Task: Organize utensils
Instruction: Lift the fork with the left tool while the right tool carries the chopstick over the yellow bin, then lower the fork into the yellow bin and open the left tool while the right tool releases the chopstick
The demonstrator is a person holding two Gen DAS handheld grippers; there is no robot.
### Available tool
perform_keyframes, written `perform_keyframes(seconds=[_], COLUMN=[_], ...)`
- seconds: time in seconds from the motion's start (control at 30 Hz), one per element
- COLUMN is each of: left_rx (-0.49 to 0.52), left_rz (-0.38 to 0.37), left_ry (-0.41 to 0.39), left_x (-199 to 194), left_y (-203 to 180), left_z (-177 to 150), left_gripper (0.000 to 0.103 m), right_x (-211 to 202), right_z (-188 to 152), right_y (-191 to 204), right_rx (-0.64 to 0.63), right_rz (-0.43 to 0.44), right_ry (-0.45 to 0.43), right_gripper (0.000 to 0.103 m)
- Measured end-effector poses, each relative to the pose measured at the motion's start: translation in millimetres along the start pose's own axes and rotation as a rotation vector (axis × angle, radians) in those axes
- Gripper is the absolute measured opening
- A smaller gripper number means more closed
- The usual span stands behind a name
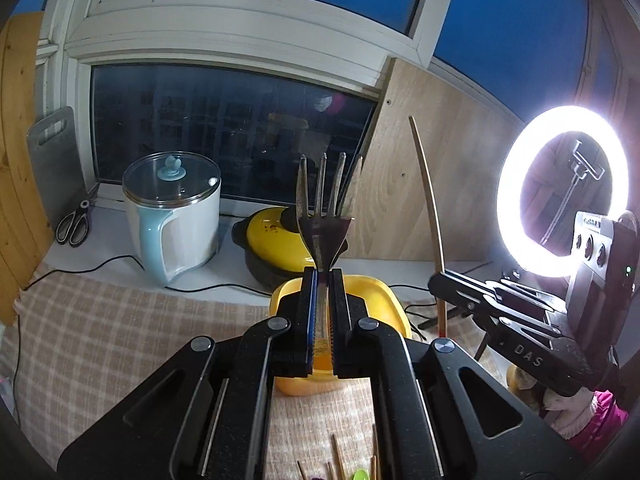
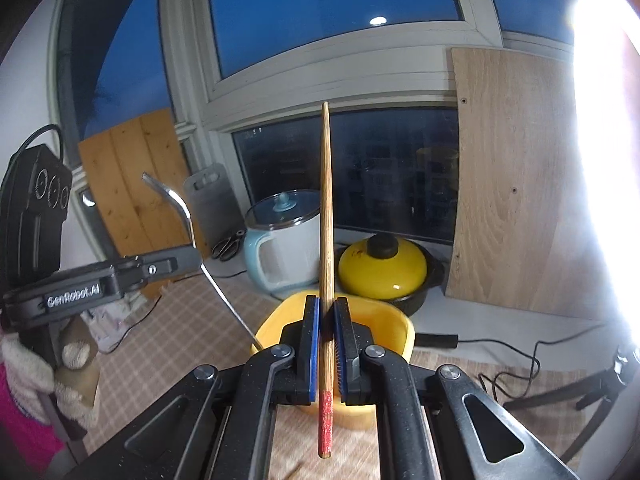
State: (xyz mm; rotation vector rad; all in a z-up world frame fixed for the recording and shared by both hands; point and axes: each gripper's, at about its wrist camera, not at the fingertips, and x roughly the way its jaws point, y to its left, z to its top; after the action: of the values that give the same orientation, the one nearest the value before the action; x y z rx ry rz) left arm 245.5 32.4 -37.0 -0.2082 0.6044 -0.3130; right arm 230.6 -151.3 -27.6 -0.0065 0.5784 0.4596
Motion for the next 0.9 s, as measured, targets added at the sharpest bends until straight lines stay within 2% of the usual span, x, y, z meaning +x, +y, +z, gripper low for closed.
perform_keyframes(seconds=[0.2, 0.47, 0.9], left_rx=[-0.002, -0.002, 0.003], left_rz=[0.011, 0.020, 0.029], left_ry=[0.023, 0.073, 0.137], left_x=[20, 40, 64], left_y=[3, 6, 5], left_z=[0, -13, -29], left_gripper=[0.003, 0.003, 0.003], right_x=[29, 69, 79], right_z=[8, -5, -21], right_y=[4, -6, -23], right_rx=[-0.030, -0.014, 0.039], right_rz=[-0.062, -0.090, -0.072], right_ry=[-0.007, 0.049, 0.087], right_gripper=[0.005, 0.005, 0.005])
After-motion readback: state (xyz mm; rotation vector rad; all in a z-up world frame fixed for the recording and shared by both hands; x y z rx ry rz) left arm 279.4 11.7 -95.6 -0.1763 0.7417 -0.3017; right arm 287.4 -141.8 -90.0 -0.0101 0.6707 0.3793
